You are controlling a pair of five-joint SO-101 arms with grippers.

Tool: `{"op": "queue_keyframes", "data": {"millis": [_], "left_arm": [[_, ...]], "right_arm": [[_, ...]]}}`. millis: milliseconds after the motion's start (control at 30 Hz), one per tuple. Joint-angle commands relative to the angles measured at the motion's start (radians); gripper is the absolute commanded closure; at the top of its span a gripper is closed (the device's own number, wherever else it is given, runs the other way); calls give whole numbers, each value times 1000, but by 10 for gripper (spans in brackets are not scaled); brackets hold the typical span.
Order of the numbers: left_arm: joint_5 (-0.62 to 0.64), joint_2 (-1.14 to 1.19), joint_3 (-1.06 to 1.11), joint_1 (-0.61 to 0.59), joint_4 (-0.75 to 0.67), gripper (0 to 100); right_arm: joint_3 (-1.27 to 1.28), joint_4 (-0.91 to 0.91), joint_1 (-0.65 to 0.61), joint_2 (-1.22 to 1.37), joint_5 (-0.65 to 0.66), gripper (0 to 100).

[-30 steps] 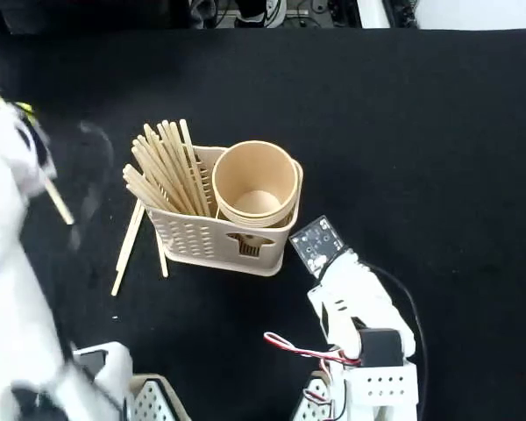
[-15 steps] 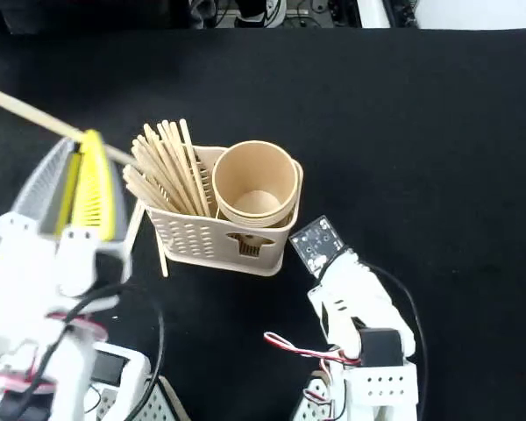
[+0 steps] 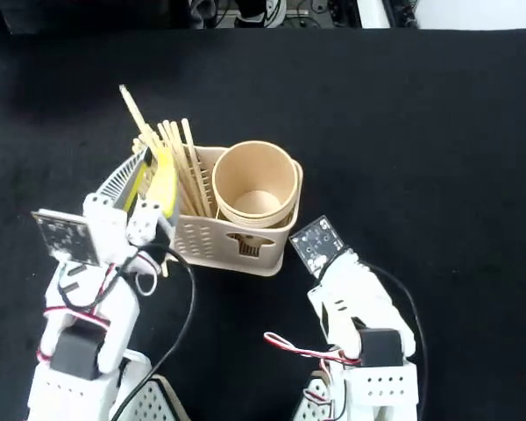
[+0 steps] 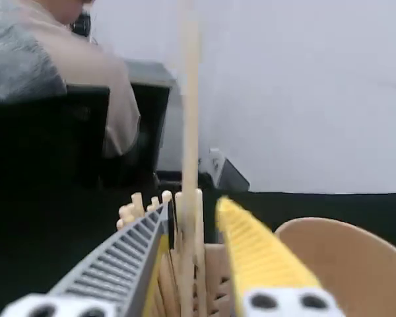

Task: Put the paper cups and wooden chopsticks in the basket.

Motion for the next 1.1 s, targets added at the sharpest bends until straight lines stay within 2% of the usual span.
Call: {"op": "queue_keyframes", "data": {"millis": [0, 133, 233, 333, 400, 500, 633, 833, 1067], "left_arm": [[117, 3, -262, -33, 265, 804], [49, 26, -516, -39, 485, 804], [-9, 133, -668, -65, 572, 804], [-14, 310, -811, -202, 649, 803], [17, 451, -914, -292, 767, 804], [23, 674, -1082, -374, 979, 804], [23, 913, -1237, -478, 1119, 804], [-81, 1155, -1279, -498, 1174, 803], [-181, 1530, -1259, -495, 1053, 803]], "right_arm": [[-2, 3, 8, -70, 6, 986], [-2, 3, 8, -70, 6, 986], [-2, 3, 8, -70, 6, 986], [-2, 3, 8, -68, 6, 986], [-2, 3, 8, -68, 6, 986], [-2, 3, 8, -68, 6, 986], [-2, 3, 8, -68, 6, 986], [-2, 3, 8, -68, 6, 986], [-2, 3, 8, -68, 6, 986]]}}
